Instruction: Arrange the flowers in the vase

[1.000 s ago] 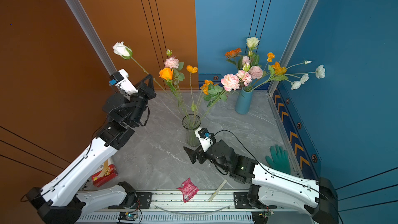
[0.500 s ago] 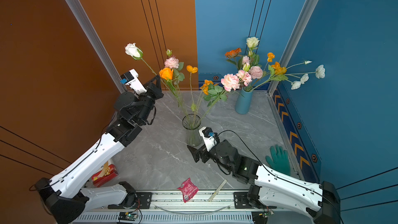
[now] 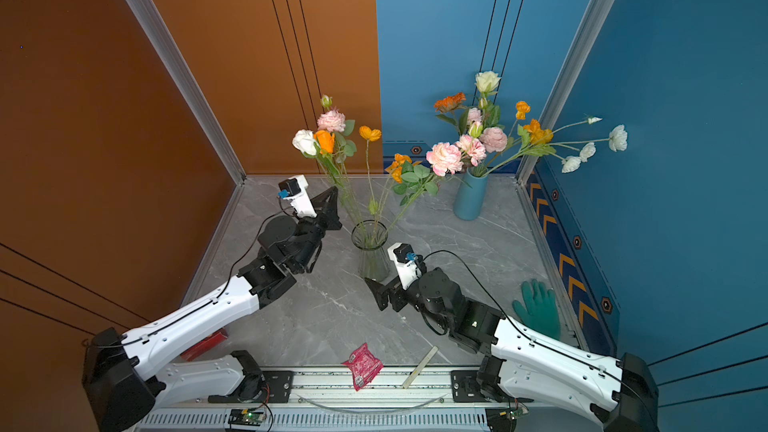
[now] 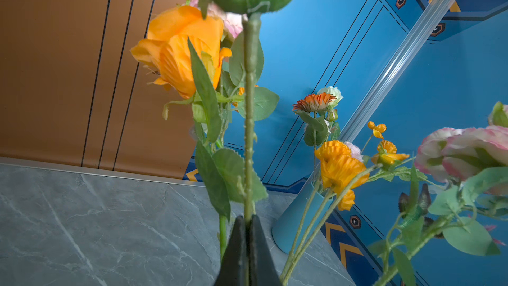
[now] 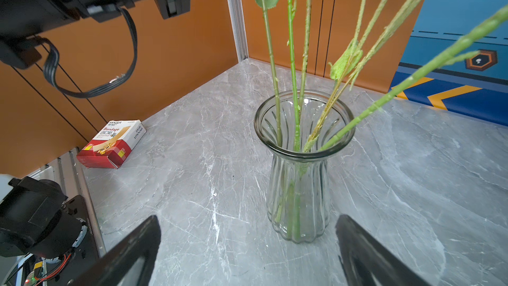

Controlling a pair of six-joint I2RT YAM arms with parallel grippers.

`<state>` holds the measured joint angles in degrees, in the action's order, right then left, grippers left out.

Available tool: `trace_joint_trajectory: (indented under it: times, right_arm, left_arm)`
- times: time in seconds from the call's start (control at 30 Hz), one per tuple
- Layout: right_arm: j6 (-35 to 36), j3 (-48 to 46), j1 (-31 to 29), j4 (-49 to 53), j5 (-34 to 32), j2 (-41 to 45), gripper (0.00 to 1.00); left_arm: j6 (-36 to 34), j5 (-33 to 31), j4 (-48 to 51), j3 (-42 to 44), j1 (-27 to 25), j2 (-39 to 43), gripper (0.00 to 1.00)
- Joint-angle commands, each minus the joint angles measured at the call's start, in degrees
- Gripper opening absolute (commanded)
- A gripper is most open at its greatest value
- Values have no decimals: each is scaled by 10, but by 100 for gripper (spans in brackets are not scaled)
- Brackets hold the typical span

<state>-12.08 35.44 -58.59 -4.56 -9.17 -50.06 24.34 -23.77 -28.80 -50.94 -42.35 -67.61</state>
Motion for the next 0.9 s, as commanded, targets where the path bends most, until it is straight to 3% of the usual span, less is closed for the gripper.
trace_joint_trajectory:
  times: [0.0,0.3,0.63,0.87]
  right_arm:
    - [-12,-9,3,-1,11,-7,100]
    - [-17,-10,4,-7,13,-7,100]
    - [-22,-15,4,-12,13,-12,100]
    - [-25,-17,4,-18,13,-15,100]
  left_arm:
    - [-41,25,-77,27,-5,14,0]
    - [-63,122,-139,95,-6,15,2]
    - [-58,140,-138,146,-5,50,14]
    - [-52,147,-137,166,-1,64,34]
